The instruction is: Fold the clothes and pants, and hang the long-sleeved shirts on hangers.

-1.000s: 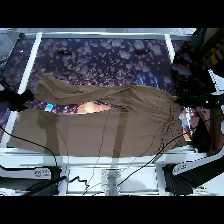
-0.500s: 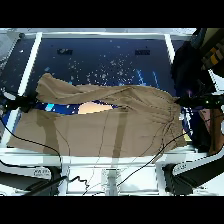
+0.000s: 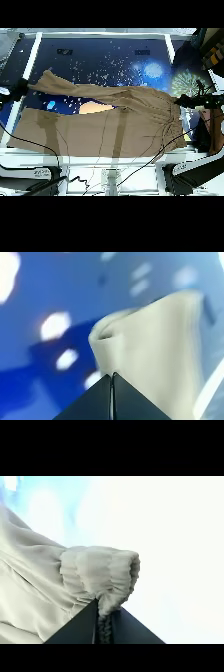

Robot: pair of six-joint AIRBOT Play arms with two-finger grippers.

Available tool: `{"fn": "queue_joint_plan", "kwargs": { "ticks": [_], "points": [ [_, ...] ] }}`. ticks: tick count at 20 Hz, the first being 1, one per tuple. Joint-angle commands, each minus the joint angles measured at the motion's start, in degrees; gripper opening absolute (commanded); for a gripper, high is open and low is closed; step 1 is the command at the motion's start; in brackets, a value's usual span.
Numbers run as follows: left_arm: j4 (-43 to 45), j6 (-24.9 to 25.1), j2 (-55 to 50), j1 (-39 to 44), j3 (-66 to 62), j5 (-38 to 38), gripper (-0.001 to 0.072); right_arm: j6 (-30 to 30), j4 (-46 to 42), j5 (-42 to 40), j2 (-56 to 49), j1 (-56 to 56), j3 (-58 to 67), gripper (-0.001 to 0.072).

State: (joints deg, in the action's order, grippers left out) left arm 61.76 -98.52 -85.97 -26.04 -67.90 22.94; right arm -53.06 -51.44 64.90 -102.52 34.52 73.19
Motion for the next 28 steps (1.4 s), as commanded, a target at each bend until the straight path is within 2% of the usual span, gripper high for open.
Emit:
{"fn": "queue_joint_plan", "kwargs": {
  "ticks": [1,5,8,11,14,16,18,20,23,24,25,26,27,28],
  "points": [
    [-0.31,5.53,7.78,-0.13,-3.72,-0.7,0.0012,-0.09,2.47,0.61,0.46,0.02,0.04,0.0039],
    [-0.02,13.94,20.13,-0.2,-4.0,-0.66,0.001,-0.07,3.04,0.61,2.19,0.02,0.02,0.0039],
    [6.6,14.36,23.91,-0.39,-4.0,-0.26,0.0009,-0.07,3.02,0.61,2.4,0.02,0.02,0.0039],
    [7.23,14.36,20.68,-0.35,-3.98,5.05,0.0009,-0.07,3.04,0.61,2.4,0.02,0.02,0.0039],
    [7.23,14.38,12.11,0.66,-4.0,4.11,0.0011,-0.07,3.02,0.11,2.4,0.02,0.02,0.0039],
    [6.93,14.32,4.59,1.53,-4.0,0.15,0.0011,-0.04,2.99,-0.68,2.4,0.02,0.02,0.0039],
    [-0.33,14.34,-1.84,3.26,-4.0,-6.34,0.0011,-0.04,2.97,-1.77,2.4,0.02,0.02,0.0039],
    [-5.27,14.34,-5.35,5.7,-4.02,-16.22,0.0012,-0.04,2.97,-2.97,2.4,0.02,0.02,0.004],
    [-5.22,14.36,-7.69,9.11,-4.09,-28.81,0.0012,-0.04,2.97,-5.01,2.4,0.02,0.02,0.0039],
    [-5.2,14.38,-8.2,9.81,-4.09,-31.76,0.0044,-0.04,2.97,-5.38,2.4,0.02,0.02,0.0039],
    [-5.22,14.34,-8.26,10.05,-4.09,-32.28,0.0266,-0.04,2.97,-5.55,2.4,0.02,0.02,0.0039],
    [-5.27,14.16,-7.85,10.1,-4.09,-30.12,0.0627,-0.04,2.99,-5.53,2.4,0.02,0.02,0.0039],
    [-5.25,13.14,-7.08,10.03,-4.11,-26.64,0.0702,-0.04,2.99,-5.51,2.4,0.02,0.02,0.0039],
    [-5.25,13.07,-5.99,9.42,-4.11,-21.77,0.0701,-0.04,2.97,-5.51,2.4,0.02,0.02,0.0039]
  ]
}}
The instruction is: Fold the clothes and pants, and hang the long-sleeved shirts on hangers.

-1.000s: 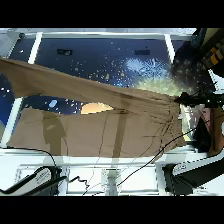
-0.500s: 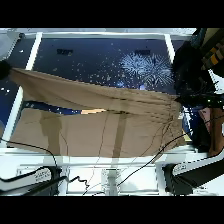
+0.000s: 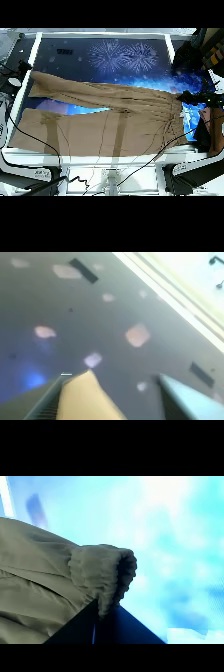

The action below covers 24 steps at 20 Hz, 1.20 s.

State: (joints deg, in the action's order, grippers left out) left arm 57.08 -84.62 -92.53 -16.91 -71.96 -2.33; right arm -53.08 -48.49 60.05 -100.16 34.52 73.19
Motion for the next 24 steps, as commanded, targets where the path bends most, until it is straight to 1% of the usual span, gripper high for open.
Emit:
{"fn": "queue_joint_plan", "kwargs": {
  "ticks": [1,2,3,4,5,7,8,9,10,11,14,16,18,19,20,22,24],
  "points": [
    [-0.57,-0.87,1.99,-0.76,-0.04,9.25,0.0683,-0.02,0.02,-0.66,0.04,0.02,0.02,0.0039],
    [-0.57,-1.75,3.48,-2.08,-0.04,15.02,0.0611,-0.02,0.02,-0.63,0.04,0.02,0.02,0.004],
    [-0.55,-3.02,5.11,-3.89,-0.02,21.94,0.0468,-0.02,0.02,-0.61,0.04,0.02,0.02,0.004],
    [-0.46,-3.61,6.36,-5.68,-0.02,27.96,0.0409,-0.02,0.02,-0.52,0.04,0.02,0.02,0.004],
    [0.46,-4.33,7.28,-7.74,0.0,34.4,0.0409,-0.02,0.02,-0.5,0.04,0.02,0.02,0.004],
    [4.7,-10.49,7.52,-11.52,0.07,46.51,0.041,-0.02,0.02,-0.5,0.04,0.02,0.02,0.004],
    [7.89,-13.33,7.17,-12.98,0.44,50.47,0.042,-0.02,0.02,-0.5,0.04,0.02,0.02,0.0039],
    [10.08,-14.78,6.88,-13.97,1.05,51.76,0.0427,-0.02,0.02,-0.5,0.04,0.02,0.02,0.0039],
    [10.43,-15.58,6.43,-14.75,1.64,52.28,0.0603,-0.02,0.02,-0.46,0.04,0.02,0.02,0.0039],
    [10.23,-16.15,5.7,-15.04,1.86,52.43,0.0703,-0.02,0.02,-0.44,0.04,0.02,0.02,0.004],
    [9.77,-16.22,2.21,-14.86,1.86,50.47,0.0704,-0.04,0.04,-0.44,0.04,0.02,0.02,0.0039],
    [7.72,-17.25,-0.81,-14.45,1.84,48.39,0.0704,-0.04,0.02,-0.46,0.04,0.02,0.02,0.004],
    [5.01,-17.25,-3.78,-13.6,1.84,44.72,0.0703,-0.07,0.04,-0.48,0.04,0.02,0.02,0.004],
    [3.85,-17.22,-5.05,-13.0,1.84,42.23,0.0692,-0.22,0.04,-0.48,0.04,0.02,0.02,0.0039],
    [3.02,-17.2,-6.05,-12.35,1.84,39.28,0.0656,-0.22,0.07,-0.46,0.04,0.02,0.02,0.004],
    [2.86,-17.18,-7.13,-10.71,1.81,32.72,0.0471,-0.24,0.07,-0.52,0.04,0.02,0.02,0.004],
    [2.86,-17.2,-7.3,-9.44,1.81,25.35,0.0334,-0.42,0.42,-0.72,0.04,0.0,0.02,0.0039]
  ]
}}
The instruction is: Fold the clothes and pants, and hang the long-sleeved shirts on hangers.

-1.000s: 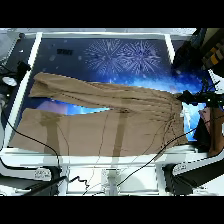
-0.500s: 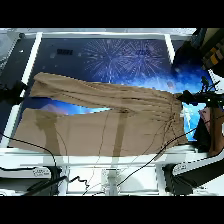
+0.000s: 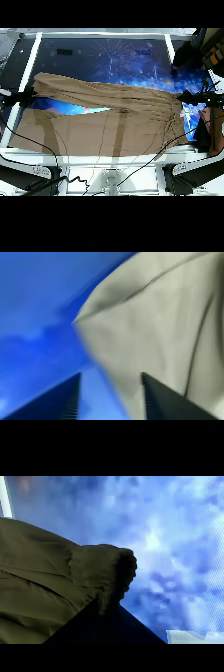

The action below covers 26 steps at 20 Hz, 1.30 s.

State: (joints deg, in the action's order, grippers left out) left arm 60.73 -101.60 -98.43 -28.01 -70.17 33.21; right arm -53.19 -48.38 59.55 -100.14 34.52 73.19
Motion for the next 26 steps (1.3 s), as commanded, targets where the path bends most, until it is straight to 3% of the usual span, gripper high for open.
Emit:
{"fn": "queue_joint_plan", "kwargs": {
  "ticks": [1,3,4,7,10,17,23,26],
  "points": [
    [-0.81,-0.26,-1.4,1.86,-0.02,-12.98,0.0291,-0.33,0.87,-0.52,0.02,0.0,0.02,0.004],
    [-0.79,-0.07,-0.92,1.73,-0.09,-13.75,0.0011,-0.31,3.48,-1.92,0.02,0.0,0.02,0.004],
    [-0.74,0.13,-0.37,1.73,-0.11,-13.68,0.001,-0.33,5.57,-2.82,0.02,0.0,0.04,0.0039],
    [-0.74,6.75,2.51,1.84,-3.28,-12.26,0.0009,-1.49,9.42,-7.15,0.74,0.0,0.09,0.0039],
    [-0.28,8.09,6.03,0.98,-10.12,-4.9,0.0008,-5.46,9.2,-10.54,1.33,0.0,1.81,0.0039],
    [34.21,8.17,12.98,-1.79,-13.64,35.47,0.001,-9.84,6.58,-11.13,1.33,-0.31,4.13,0.0039],
    [30.21,8.15,13.0,-1.99,-0.17,34.32,0.0011,-10.45,-1.9,-17.05,1.16,-6.08,4.13,0.0039],
    [30.27,6.84,13.0,-1.49,7.63,28.3,0.0011,-10.86,-2.93,-22.21,1.16,-8.37,4.13,0.0039]
  ]
}}
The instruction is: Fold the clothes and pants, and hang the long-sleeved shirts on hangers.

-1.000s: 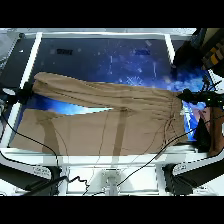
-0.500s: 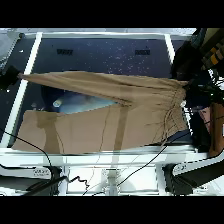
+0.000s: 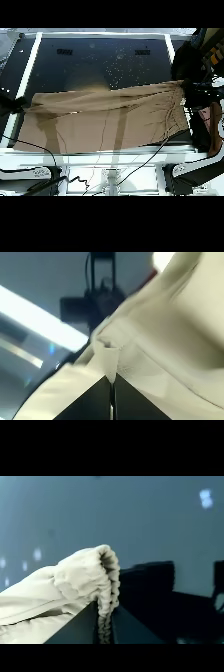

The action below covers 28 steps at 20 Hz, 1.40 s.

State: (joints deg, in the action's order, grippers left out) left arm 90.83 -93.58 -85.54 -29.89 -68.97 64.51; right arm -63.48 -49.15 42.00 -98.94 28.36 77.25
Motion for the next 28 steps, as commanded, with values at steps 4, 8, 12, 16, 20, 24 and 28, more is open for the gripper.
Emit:
{"fn": "queue_joint_plan", "kwargs": {
  "ticks": [4,8,12,16,20,24,28],
  "points": [
    [0.17,-3.3,-0.02,0.37,11.04,-8.24,0.0012,-2.12,-3.21,-6.32,-0.04,-2.51,0.07,0.0039],
    [-0.02,-3.3,-0.48,0.39,11.06,-13.0,0.0027,-3.93,-4.85,-5.97,-0.07,-2.58,0.07,0.0039],
    [0.02,-3.48,-0.28,0.37,10.43,-9.29,0.0685,-3.98,-4.9,-4.9,-0.04,-2.99,0.07,0.0044],
    [-0.04,-1.97,2.95,-0.72,7.8,-6.93,0.0681,-4.0,-4.9,-4.92,-0.02,-2.99,0.07,0.0052],
    [-0.07,0.42,4.76,-4.92,4.35,-0.07,0.0681,-3.91,-5.4,-4.9,-0.02,-2.99,0.07,0.0059],
    [-4.33,4.07,5.05,-8.31,4.17,2.62,0.0659,-3.96,-8.96,-3.74,0.22,-2.86,0.13,0.0604],
    [-3.87,5.42,9.51,-8.66,2.99,2.19,0.0565,-4.07,-11.93,1.99,4.35,-0.76,0.13,0.0469]
  ]
}}
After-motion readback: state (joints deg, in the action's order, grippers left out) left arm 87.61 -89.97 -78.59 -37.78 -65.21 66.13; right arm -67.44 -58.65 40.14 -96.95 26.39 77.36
